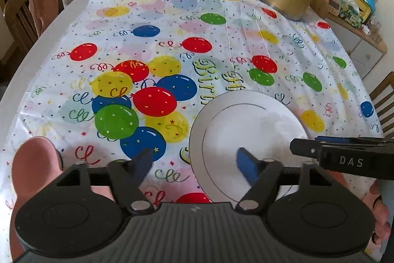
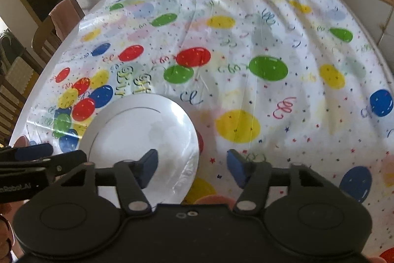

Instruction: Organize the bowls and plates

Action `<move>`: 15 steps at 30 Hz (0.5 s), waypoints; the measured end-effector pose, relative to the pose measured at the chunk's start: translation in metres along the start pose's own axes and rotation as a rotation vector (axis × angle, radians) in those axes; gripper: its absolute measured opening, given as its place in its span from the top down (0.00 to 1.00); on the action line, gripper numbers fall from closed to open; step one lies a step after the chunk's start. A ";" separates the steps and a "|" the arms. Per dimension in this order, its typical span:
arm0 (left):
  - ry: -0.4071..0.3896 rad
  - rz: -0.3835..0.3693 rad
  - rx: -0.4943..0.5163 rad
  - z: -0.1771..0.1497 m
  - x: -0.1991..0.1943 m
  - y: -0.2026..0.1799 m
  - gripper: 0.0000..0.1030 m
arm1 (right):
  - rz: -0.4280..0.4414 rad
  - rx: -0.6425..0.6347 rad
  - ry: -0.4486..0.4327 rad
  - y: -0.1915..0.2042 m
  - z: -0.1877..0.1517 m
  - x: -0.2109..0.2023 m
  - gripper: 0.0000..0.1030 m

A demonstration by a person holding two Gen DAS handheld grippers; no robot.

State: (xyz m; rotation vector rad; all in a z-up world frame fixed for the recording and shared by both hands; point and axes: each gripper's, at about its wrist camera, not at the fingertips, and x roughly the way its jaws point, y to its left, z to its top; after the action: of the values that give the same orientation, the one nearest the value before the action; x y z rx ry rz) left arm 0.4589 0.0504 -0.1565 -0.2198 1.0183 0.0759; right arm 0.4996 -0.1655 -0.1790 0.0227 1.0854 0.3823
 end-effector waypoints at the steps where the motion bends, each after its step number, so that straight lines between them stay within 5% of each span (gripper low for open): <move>1: 0.006 -0.002 -0.004 0.000 0.003 0.001 0.36 | 0.005 0.005 0.001 -0.001 0.000 0.001 0.53; 6: 0.037 -0.031 -0.043 0.000 0.013 0.008 0.60 | 0.030 0.041 0.008 -0.008 0.001 0.004 0.63; 15: 0.037 -0.104 -0.074 -0.001 0.017 0.014 0.81 | 0.072 0.058 0.023 -0.010 -0.002 0.006 0.86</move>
State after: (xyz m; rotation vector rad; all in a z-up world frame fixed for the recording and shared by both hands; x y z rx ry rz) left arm 0.4646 0.0630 -0.1738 -0.3418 1.0400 0.0153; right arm 0.5035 -0.1736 -0.1867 0.1093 1.1202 0.4167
